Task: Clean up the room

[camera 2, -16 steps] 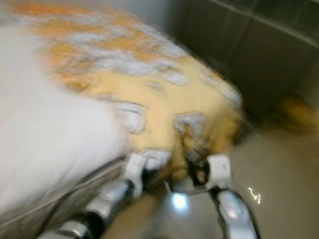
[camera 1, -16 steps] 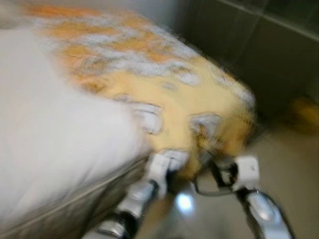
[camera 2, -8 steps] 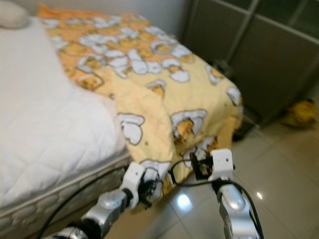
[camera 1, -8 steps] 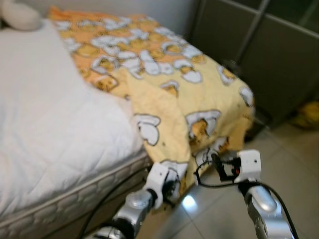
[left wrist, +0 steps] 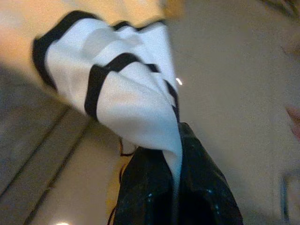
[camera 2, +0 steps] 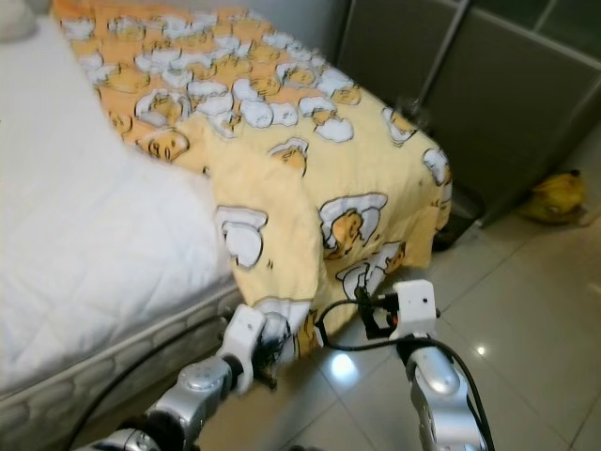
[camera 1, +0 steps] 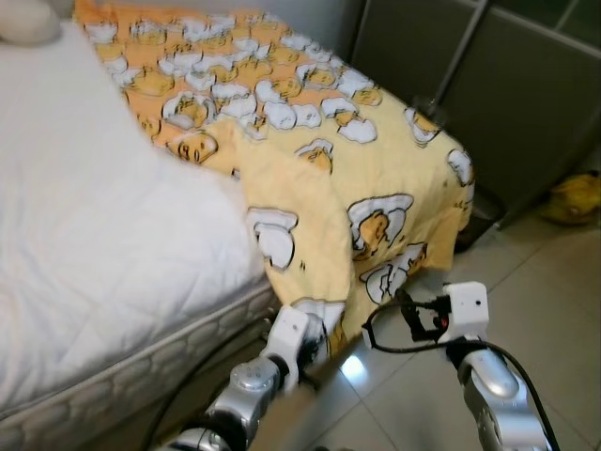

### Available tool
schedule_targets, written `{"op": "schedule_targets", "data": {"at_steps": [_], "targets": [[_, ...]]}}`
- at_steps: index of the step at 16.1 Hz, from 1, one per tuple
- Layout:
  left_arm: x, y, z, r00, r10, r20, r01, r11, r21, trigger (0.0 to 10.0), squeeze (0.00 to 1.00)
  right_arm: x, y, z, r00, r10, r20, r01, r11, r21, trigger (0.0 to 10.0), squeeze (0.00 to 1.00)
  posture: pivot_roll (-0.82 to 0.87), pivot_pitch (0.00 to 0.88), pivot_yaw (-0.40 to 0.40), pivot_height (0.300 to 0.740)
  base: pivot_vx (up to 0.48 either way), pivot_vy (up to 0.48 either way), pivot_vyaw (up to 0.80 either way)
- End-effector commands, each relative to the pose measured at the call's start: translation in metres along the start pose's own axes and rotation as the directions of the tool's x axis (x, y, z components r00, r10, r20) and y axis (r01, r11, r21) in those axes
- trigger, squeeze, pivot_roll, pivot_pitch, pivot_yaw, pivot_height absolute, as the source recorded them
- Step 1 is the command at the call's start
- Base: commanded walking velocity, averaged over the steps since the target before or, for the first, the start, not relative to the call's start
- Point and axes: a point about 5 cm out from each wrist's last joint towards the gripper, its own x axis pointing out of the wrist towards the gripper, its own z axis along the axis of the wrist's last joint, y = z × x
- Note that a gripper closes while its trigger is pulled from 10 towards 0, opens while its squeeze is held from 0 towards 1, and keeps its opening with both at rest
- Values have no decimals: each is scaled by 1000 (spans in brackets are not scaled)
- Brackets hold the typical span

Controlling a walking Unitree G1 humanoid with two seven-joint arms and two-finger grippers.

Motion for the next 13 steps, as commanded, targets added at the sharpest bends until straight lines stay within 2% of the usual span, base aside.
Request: {"op": "schedule_targets", "data": {"at_steps": [1, 5, 7, 8, 10, 11, 13], "targets": [[3, -17, -10, 993, -94, -64, 95, 995, 14, 10000, 0, -5, -8, -1, 1000, 0, -14, 0, 1000, -14, 10000, 0, -81, 0, -127, 740, 0, 0, 0], [5, -34, -11, 963, -244, -117, 250, 967, 45, 10000, 0, -14, -25, -2, 997, 49, -60, -50, 998, -24, 10000, 0, -85, 0, -132, 740, 0, 0, 0], [6, -43, -7, 927, -351, -135, 359, 932, 45, 10000, 0, -14, -27, -3, 995, 65, -71, -67, 998, -20, 10000, 0, -84, 0, -135, 740, 0, 0, 0], [6, -43, -6, 924, -358, -137, 368, 929, 52, 10000, 0, -14, -27, -3, 995, 68, -71, -69, 997, -19, 10000, 0, -86, 0, -131, 740, 0, 0, 0], [2, -36, -7, 898, -405, -174, 423, 902, 84, 10000, 0, -14, -27, -2, 994, 79, -73, -80, 997, -18, 10000, 0, -90, 0, -127, 740, 0, 0, 0], [-10, -19, -21, 867, -426, -258, 464, 879, 107, 10000, 0, -14, -26, -3, 993, 88, -78, -89, 996, -14, 10000, 0, -85, 0, -126, 740, 0, 0, 0], [-20, -14, -36, 827, -467, -313, 517, 851, 93, 10000, 0, -17, -26, -7, 991, 95, -92, -96, 995, -11, 10000, 0, -84, 0, -124, 740, 0, 0, 0]]}}
